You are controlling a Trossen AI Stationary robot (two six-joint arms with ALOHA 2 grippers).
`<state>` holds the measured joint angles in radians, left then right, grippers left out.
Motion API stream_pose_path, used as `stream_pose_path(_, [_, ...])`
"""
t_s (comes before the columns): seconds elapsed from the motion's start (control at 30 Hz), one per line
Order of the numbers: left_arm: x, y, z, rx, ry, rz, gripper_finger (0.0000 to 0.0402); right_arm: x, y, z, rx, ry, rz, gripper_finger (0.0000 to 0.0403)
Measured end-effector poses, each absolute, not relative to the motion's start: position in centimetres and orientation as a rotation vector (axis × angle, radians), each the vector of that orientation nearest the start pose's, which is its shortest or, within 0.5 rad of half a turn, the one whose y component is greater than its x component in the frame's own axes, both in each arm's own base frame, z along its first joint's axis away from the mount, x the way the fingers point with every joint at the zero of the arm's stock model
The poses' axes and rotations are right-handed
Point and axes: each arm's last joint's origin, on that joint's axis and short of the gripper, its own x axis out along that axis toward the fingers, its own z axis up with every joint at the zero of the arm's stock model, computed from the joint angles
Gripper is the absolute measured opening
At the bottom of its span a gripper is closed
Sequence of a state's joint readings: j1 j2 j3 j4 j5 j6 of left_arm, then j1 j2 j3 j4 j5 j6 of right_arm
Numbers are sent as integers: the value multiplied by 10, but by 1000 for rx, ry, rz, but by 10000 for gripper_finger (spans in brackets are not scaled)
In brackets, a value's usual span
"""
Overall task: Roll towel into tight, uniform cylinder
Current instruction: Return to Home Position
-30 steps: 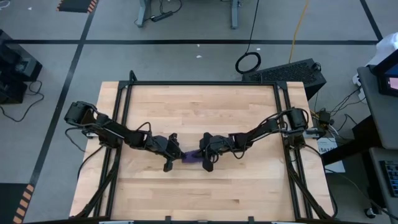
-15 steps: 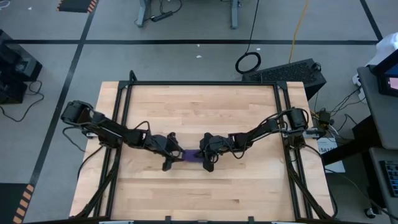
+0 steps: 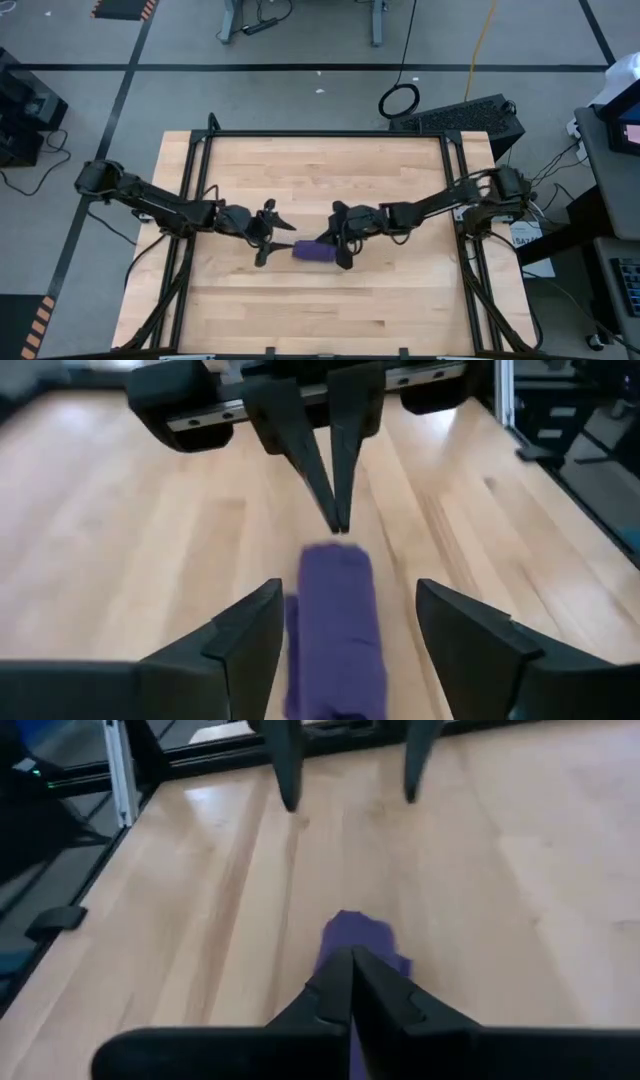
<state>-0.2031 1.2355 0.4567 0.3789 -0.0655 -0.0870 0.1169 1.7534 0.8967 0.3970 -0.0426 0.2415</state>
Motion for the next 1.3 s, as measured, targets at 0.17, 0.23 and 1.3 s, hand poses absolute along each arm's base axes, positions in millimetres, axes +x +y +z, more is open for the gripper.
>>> stream_pose_path(0.17, [223, -45, 204, 1, 304, -126, 199, 320, 42, 195, 125, 480, 25, 0])
stream_pose_path(0.23, [214, -43, 208, 19, 267, -121, 165, 296, 44, 199, 94, 456, 28, 0])
stream_pose_path(1.3, [141, -24, 145, -35, 172, 11, 2, 139, 42, 146, -11, 181, 63, 0])
